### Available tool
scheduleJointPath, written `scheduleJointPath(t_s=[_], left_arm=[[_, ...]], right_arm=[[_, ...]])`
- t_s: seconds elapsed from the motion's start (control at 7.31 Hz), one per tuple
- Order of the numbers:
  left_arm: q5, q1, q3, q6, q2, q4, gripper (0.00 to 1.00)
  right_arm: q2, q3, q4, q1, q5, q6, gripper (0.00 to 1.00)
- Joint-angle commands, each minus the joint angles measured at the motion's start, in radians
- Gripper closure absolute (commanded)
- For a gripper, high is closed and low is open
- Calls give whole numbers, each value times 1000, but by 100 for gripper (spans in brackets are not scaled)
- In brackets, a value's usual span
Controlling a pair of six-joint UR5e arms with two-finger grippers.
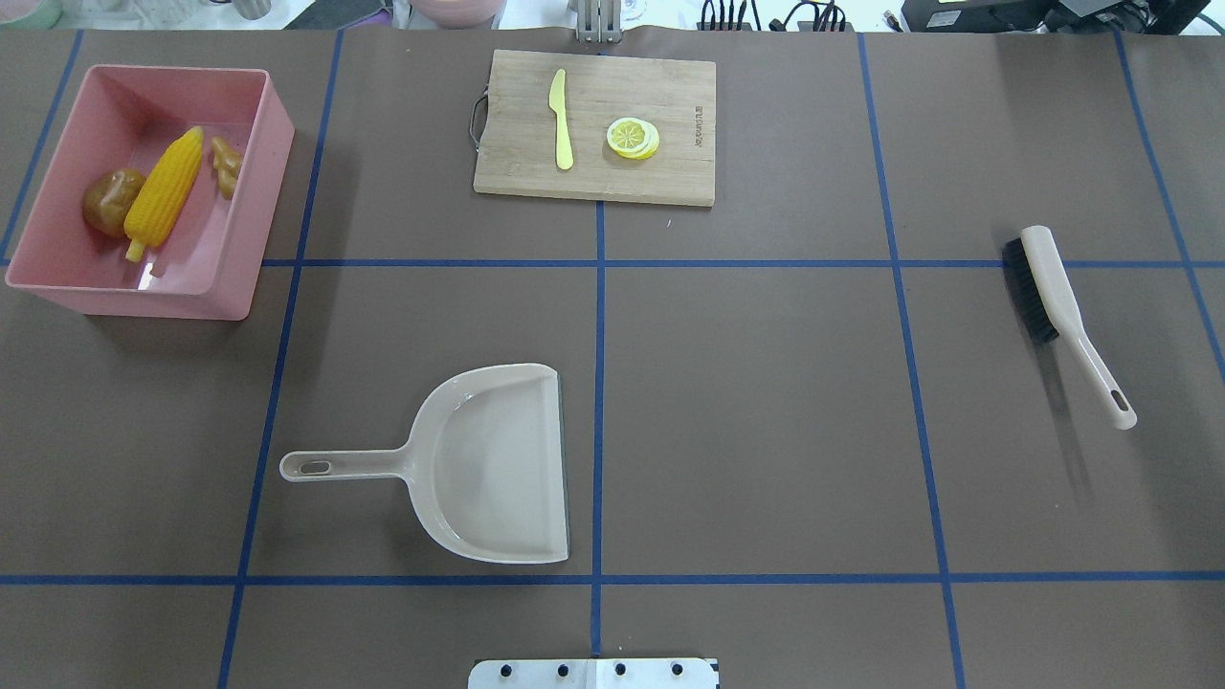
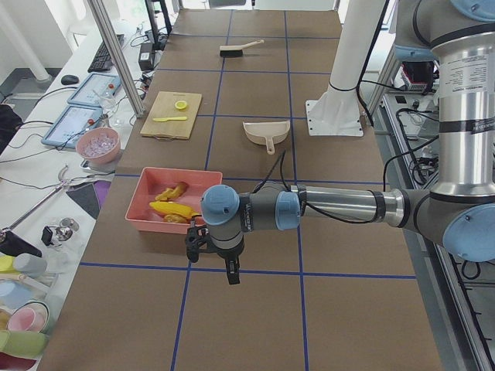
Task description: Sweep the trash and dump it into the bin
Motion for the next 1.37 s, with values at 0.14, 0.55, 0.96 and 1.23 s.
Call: scheduleJointPath(t_s=[0.14, 0.55, 0.96, 1.23], left_arm=[[0, 0, 0, 0, -1, -1, 2], [1, 2, 6, 0, -26, 0, 2], [1, 5, 29, 0, -67, 0, 2], [1, 5, 35, -1, -70, 0, 2]], right_arm=[[0, 0, 1, 0, 0, 0, 0], [0, 0, -1, 0, 0, 0, 0], [0, -8, 1, 0, 0, 0, 0], [0, -8, 3, 0, 0, 0, 0]])
